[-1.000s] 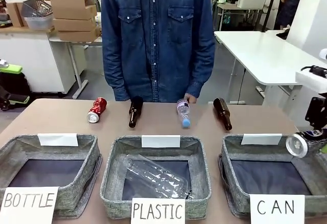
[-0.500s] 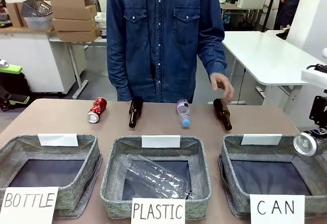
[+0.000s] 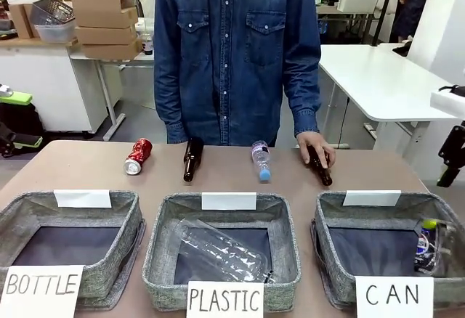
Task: Sort the can waste into the basket.
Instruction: Pick up the can waste from the table and place it in the right Fabric basket.
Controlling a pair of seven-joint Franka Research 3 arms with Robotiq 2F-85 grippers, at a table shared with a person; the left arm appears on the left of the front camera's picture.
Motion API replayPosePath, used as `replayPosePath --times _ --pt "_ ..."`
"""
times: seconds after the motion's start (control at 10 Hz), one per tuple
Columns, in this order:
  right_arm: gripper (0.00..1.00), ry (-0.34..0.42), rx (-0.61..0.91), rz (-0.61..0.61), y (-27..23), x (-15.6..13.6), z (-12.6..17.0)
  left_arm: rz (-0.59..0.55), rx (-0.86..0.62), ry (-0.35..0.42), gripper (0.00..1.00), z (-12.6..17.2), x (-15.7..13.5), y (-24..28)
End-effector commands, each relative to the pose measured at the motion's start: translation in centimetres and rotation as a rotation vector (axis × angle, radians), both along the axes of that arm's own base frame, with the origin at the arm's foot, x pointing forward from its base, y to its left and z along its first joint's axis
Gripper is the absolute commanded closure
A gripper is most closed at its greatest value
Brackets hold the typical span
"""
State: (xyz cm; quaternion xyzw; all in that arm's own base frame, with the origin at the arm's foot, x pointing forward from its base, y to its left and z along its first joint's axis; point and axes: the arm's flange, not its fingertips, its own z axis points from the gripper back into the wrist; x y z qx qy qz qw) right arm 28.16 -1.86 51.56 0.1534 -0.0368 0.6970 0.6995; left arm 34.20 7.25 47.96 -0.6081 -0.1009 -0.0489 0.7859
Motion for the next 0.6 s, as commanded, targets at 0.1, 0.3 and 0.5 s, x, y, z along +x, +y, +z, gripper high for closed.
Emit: replayPosePath --times 0.1,0.3,0.5 --pt "0.0 -0.003 0.03 -0.044 0.39 0.47 0.05 -0.014 0.0 -0.019 0.0 0.11 -0.1 -0.04" --pt "0.0 0.015 0.052 -0.053 0.34 0.67 0.1 -0.014 0.0 -0.019 0.0 0.11 -0.1 -0.04" --pt "0.0 0.057 0.125 -0.116 0.22 0.91 0.43 -0.014 0.0 -0.019 0.0 0.11 -0.1 -0.04"
